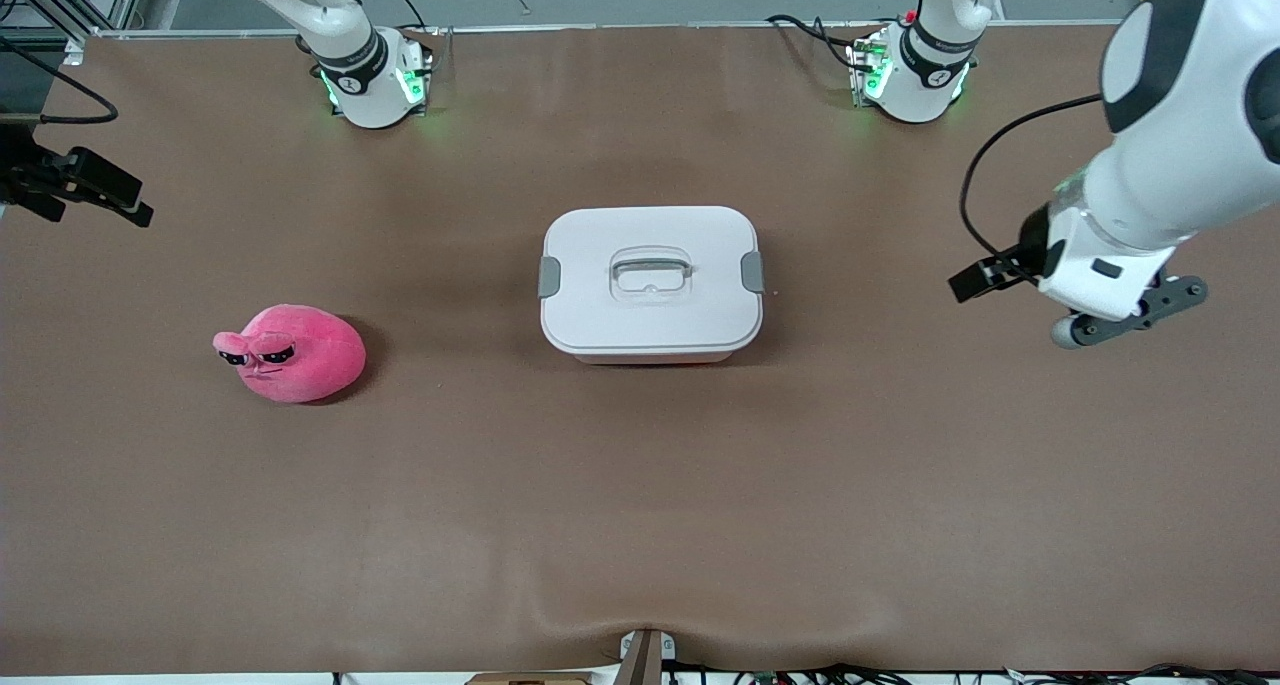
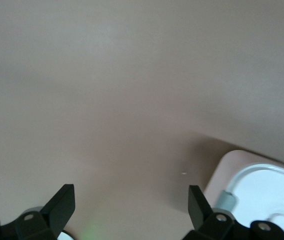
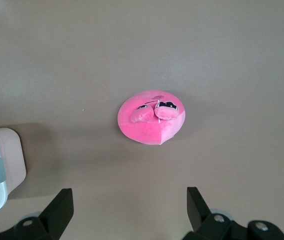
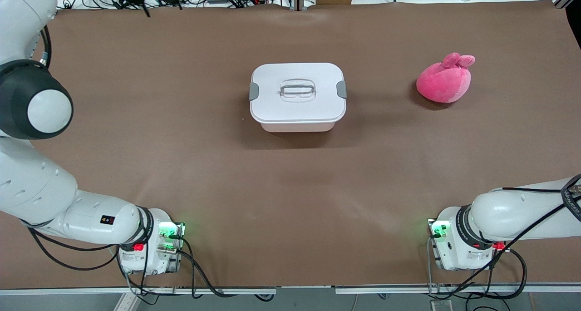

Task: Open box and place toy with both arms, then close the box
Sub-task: 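Reach the left gripper to the white box lid handle and grasp it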

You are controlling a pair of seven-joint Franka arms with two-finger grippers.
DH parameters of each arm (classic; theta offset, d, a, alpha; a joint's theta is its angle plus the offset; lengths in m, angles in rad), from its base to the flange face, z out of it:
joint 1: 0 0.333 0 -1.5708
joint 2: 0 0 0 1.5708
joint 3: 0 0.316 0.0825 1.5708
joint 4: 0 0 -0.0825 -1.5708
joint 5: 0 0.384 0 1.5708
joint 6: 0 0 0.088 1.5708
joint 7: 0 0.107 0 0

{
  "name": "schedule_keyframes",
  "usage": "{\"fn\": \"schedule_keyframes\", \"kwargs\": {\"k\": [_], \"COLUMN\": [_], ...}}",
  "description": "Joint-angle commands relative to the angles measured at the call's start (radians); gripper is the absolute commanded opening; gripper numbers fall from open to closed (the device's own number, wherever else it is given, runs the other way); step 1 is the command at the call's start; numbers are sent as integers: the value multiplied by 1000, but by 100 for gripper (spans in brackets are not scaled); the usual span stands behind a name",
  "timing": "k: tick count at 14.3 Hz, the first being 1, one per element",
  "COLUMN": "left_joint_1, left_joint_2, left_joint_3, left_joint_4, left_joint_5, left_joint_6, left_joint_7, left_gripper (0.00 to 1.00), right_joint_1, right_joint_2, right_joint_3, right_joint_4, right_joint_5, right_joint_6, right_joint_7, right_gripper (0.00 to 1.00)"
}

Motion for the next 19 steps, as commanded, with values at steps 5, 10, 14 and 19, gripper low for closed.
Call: {"fn": "schedule_keyframes", "kwargs": {"k": [5, 10, 14, 19], "left_joint_1": [-146, -296, -393, -528], "left_joint_2": [38, 90, 155, 251], "left_joint_3": [5, 5, 7, 7], "left_joint_4": [18, 16, 13, 13], "left_joint_5": [-46, -36, -33, 59], "left_joint_6": [73, 92, 142, 242], "left_joint_7": [-468, -854, -1082, -1396], "left_gripper": [100, 100, 100, 100], "right_joint_1": [-18, -18, -19, -19], "right_joint_2": [-12, -12, -12, -10], "right_joint_3": [8, 8, 8, 8], "right_joint_4": [-11, -11, -11, -11], "right_joint_5": [-3, -3, -3, -3], "right_joint_6": [-1, -1, -1, -1], "right_joint_7": [7, 6, 7, 7], "right_gripper": [100, 100, 100, 100]}}
